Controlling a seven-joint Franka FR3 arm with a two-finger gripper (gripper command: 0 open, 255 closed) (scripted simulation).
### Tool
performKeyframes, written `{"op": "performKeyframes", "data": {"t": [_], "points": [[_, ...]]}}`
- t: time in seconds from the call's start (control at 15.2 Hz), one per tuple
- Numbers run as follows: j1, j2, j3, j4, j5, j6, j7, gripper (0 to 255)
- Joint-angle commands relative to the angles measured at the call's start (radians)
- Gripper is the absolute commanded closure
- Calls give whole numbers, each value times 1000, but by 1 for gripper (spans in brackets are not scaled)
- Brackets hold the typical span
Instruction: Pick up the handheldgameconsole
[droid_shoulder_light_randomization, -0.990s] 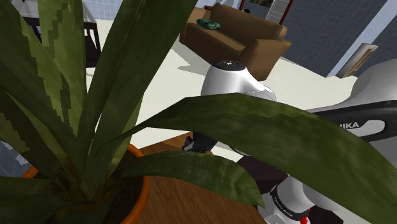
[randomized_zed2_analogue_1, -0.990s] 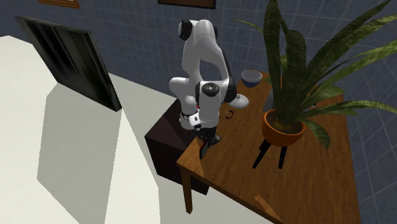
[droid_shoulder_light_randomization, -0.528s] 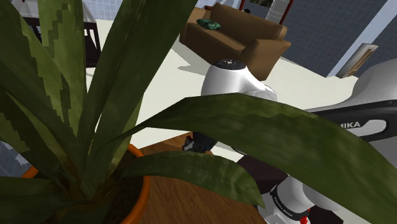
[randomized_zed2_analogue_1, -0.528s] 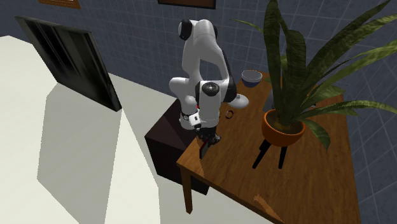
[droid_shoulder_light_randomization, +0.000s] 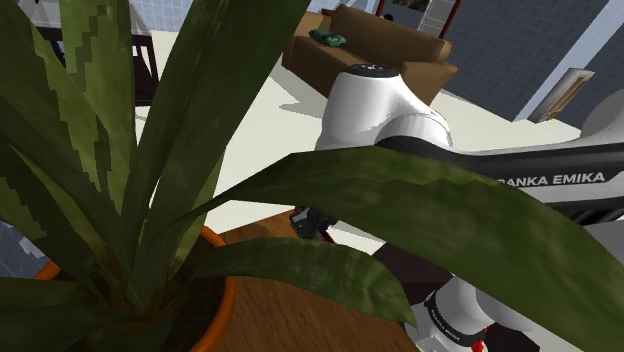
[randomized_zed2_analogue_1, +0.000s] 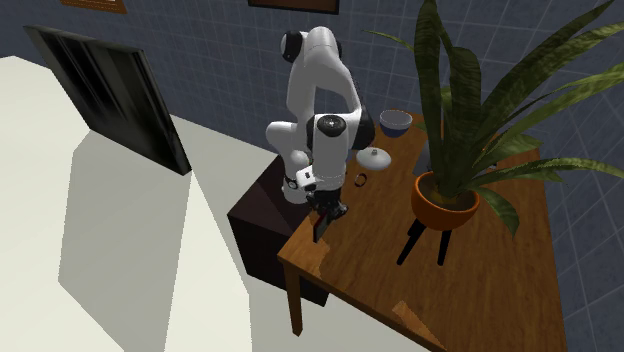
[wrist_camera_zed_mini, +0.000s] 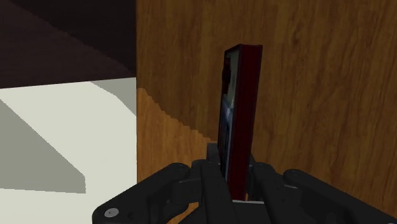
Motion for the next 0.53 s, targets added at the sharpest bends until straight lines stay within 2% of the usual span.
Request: {"op": "performKeyframes", "data": {"t": [0.0,0.33,0.46], "points": [[2,-14,-7,18,-1,-32,1,255],[1,-35,-25,70,-10,-105,1,255],[1,-36,-26,71,-10,-107,1,255]]}}
